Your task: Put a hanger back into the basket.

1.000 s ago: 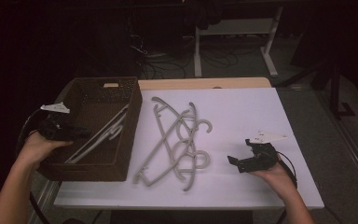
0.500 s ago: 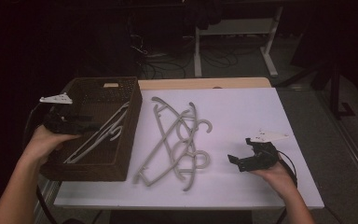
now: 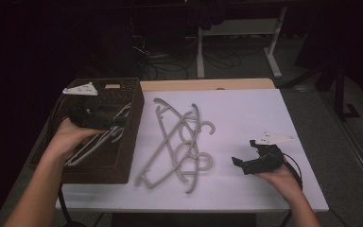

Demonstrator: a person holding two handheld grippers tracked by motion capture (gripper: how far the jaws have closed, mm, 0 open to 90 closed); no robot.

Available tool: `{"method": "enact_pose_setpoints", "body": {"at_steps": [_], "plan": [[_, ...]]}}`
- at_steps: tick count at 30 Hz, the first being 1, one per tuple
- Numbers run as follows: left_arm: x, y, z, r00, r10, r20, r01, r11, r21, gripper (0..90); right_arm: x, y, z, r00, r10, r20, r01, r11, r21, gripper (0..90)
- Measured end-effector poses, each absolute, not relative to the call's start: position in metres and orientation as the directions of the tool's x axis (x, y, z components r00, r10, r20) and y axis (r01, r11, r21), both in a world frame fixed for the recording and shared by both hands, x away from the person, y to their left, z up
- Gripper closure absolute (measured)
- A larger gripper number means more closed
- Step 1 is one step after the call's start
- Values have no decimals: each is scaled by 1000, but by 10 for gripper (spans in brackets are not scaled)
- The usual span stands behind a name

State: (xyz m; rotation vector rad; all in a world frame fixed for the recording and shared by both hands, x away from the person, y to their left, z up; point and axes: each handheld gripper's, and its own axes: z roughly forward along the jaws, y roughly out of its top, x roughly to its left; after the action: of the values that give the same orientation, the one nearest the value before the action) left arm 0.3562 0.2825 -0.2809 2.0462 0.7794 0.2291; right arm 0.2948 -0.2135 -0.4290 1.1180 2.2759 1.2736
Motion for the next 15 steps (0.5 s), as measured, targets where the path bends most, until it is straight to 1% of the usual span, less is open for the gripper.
{"method": "enact_pose_setpoints", "body": {"at_steps": [8, 15], "plan": [[353, 239, -276, 811, 570, -129, 408, -394, 823, 217, 294, -213, -429, -655, 749, 104, 479, 305, 823, 21], [352, 206, -277, 832, 538, -134, 393, -403, 827, 210, 295, -212, -427, -660, 745, 103, 474, 306, 826, 21]]}}
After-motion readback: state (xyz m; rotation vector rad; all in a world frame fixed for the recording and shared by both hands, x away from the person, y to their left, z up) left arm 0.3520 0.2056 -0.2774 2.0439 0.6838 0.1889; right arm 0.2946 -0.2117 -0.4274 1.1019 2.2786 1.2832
